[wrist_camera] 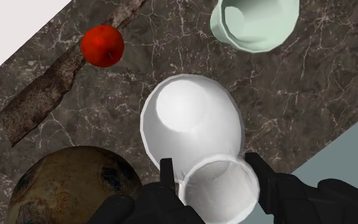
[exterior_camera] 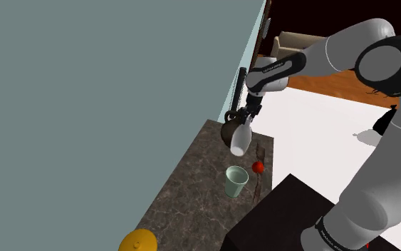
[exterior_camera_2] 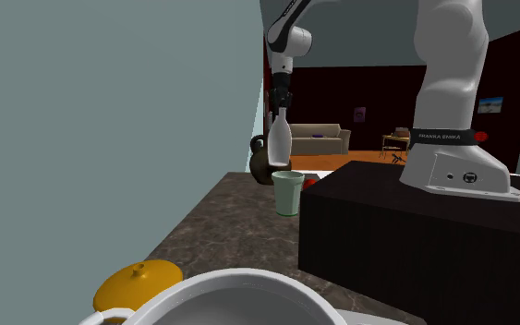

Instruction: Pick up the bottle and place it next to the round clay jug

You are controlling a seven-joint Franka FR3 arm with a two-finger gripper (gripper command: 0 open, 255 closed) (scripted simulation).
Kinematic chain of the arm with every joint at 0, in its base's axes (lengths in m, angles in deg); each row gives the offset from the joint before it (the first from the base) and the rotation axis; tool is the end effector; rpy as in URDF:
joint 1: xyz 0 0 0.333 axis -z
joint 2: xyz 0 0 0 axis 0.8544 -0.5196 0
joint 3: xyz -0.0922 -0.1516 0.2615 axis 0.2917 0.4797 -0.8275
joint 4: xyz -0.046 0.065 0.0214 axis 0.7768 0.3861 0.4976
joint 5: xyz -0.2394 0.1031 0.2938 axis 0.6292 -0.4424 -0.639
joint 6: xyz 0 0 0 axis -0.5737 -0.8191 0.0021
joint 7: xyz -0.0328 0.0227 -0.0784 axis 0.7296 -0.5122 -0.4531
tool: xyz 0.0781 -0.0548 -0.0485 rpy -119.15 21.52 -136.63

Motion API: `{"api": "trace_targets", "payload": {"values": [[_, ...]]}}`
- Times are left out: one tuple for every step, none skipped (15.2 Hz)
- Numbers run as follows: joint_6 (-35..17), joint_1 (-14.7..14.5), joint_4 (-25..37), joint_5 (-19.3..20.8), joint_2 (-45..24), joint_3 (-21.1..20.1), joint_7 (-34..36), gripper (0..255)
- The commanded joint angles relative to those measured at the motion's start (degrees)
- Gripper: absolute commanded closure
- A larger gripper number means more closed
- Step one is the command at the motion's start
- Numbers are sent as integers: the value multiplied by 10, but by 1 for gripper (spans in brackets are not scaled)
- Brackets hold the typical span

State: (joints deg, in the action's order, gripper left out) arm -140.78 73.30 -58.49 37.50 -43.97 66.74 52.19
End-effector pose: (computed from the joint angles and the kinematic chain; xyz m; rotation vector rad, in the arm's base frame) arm 0.5447 -0.1843 0.3499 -3.1072 0.1988 -0.0054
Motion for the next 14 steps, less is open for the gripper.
{"api": "trace_targets", "payload": {"values": [[-14, 0, -5, -1, -8, -1, 0, 255], [-21, 0, -8, -2, -12, -1, -1, 255], [-28, 0, -11, -3, -17, -1, -2, 255], [-35, 0, -13, -3, -21, -1, -2, 255], [-42, 0, -15, -4, -26, -1, -3, 255], [-48, 0, -17, -5, -31, -2, -3, 255], [-55, 0, -19, -6, -35, -2, -4, 255], [-62, 1, -21, -6, -40, -2, -5, 255], [-69, 1, -23, -7, -45, -2, -5, 255], [-75, 1, -25, -8, -50, -3, -6, 255], [-82, 1, -26, -9, -56, -3, -7, 255], [-89, 1, -28, -10, -61, -3, -8, 255], [-95, 1, -29, -11, -66, -4, -8, 255], [-102, 2, -30, -12, -72, -4, -9, 255]]}}
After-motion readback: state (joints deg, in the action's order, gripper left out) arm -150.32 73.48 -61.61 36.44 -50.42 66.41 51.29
